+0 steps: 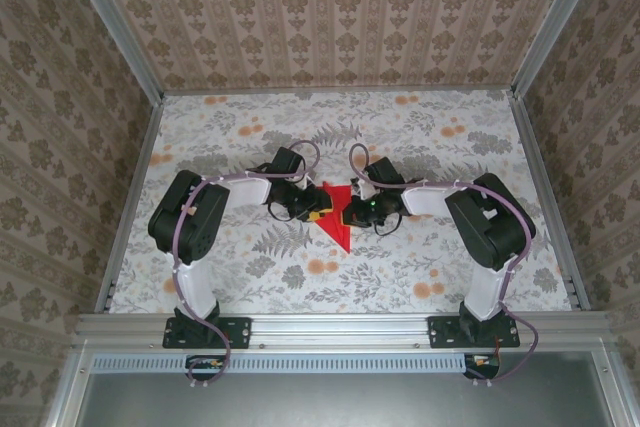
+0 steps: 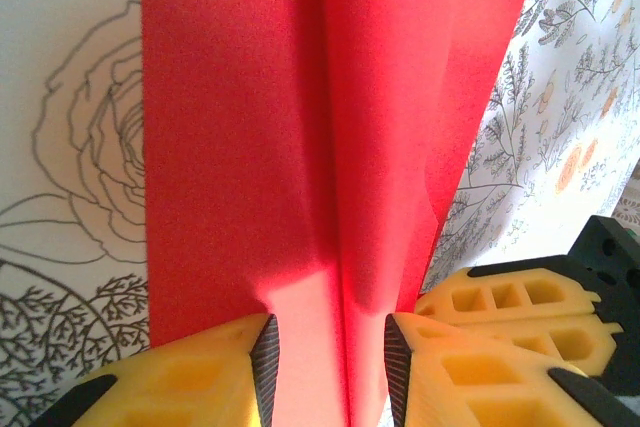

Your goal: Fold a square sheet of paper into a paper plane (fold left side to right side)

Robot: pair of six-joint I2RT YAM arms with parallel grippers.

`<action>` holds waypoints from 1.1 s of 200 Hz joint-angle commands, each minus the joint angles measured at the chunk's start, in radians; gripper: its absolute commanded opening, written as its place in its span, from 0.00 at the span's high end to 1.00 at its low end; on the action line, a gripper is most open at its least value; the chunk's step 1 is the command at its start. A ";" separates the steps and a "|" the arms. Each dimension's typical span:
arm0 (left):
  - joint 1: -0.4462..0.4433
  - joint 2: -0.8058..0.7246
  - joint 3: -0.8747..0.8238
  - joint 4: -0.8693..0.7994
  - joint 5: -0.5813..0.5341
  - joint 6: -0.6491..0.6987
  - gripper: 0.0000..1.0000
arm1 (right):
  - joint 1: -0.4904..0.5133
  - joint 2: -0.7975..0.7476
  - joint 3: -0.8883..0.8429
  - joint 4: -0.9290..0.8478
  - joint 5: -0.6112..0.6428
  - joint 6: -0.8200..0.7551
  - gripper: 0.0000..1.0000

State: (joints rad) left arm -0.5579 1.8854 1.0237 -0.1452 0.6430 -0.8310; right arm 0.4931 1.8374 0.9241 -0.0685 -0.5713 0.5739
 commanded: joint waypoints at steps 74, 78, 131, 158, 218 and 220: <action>-0.005 0.017 0.010 -0.036 -0.028 0.001 0.64 | -0.011 -0.023 0.039 -0.084 0.080 -0.037 1.00; -0.005 0.017 0.011 -0.036 -0.028 0.001 0.64 | -0.011 -0.024 0.040 -0.087 0.082 -0.038 1.00; -0.005 0.021 0.010 -0.034 -0.026 0.002 0.64 | -0.014 -0.028 0.047 -0.094 0.083 -0.046 1.00; -0.005 0.020 0.013 -0.034 -0.026 0.001 0.64 | -0.014 -0.022 0.048 -0.100 0.093 -0.049 1.00; -0.005 0.021 0.014 -0.039 -0.028 0.004 0.64 | -0.014 -0.032 0.049 -0.098 0.095 -0.053 1.00; -0.005 0.021 0.015 -0.039 -0.028 0.003 0.64 | -0.014 -0.033 0.049 -0.097 0.093 -0.053 1.00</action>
State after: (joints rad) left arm -0.5579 1.8854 1.0237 -0.1452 0.6430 -0.8310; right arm 0.4866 1.8343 0.9539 -0.1394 -0.5003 0.5446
